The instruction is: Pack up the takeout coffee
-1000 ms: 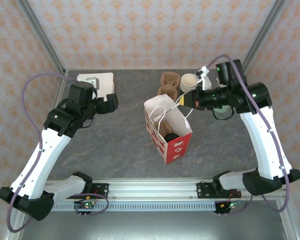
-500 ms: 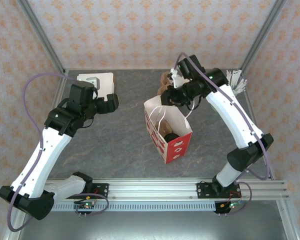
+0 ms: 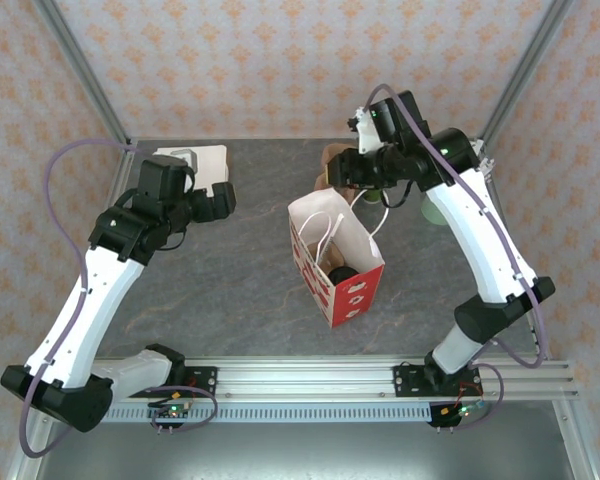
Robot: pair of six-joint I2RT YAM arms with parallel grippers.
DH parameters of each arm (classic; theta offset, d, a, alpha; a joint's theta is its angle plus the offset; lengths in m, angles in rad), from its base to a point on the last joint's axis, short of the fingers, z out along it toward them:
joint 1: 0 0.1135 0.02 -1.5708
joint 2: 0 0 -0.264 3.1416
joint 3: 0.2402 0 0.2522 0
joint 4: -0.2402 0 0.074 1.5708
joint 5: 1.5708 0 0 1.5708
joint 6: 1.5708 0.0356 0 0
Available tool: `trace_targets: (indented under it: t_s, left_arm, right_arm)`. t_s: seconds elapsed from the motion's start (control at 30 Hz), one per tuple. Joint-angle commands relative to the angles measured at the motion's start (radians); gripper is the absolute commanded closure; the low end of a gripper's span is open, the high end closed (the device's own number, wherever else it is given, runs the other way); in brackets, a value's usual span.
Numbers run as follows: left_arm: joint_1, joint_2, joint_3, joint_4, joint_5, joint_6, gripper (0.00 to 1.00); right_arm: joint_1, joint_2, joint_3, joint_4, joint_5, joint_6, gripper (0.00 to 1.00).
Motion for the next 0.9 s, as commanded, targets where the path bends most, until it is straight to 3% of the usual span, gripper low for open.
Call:
trace_targets:
  t_s: [0.0, 0.2, 0.4, 0.7, 0.87]
  left_arm:
    - [0.045, 0.038, 0.054, -0.057, 0.014, -0.008, 0.0]
    - [0.12, 0.184, 0.147, -0.119, 0.046, 0.057, 0.02]
    - [0.198, 0.391, 0.259, -0.173, 0.092, 0.105, 0.11]
    - [0.214, 0.76, 0.512, -0.273, 0.091, 0.164, 0.29]
    - [0.212, 0.959, 0.678, -0.325, 0.047, 0.17, 0.32]
  right_arm:
    - [0.001, -0.113, -0.01, 0.054, 0.181, -0.02, 0.6]
    - [-0.001, -0.303, -0.211, 0.203, 0.317, -0.012, 0.55]
    - [-0.003, -0.416, -0.334, 0.238, 0.404, 0.003, 0.5]
    - [-0.004, -0.562, -0.513, 0.288, 0.525, 0.005, 0.24]
    - [-0.006, -0.595, -0.575, 0.302, 0.52, 0.011, 0.08]
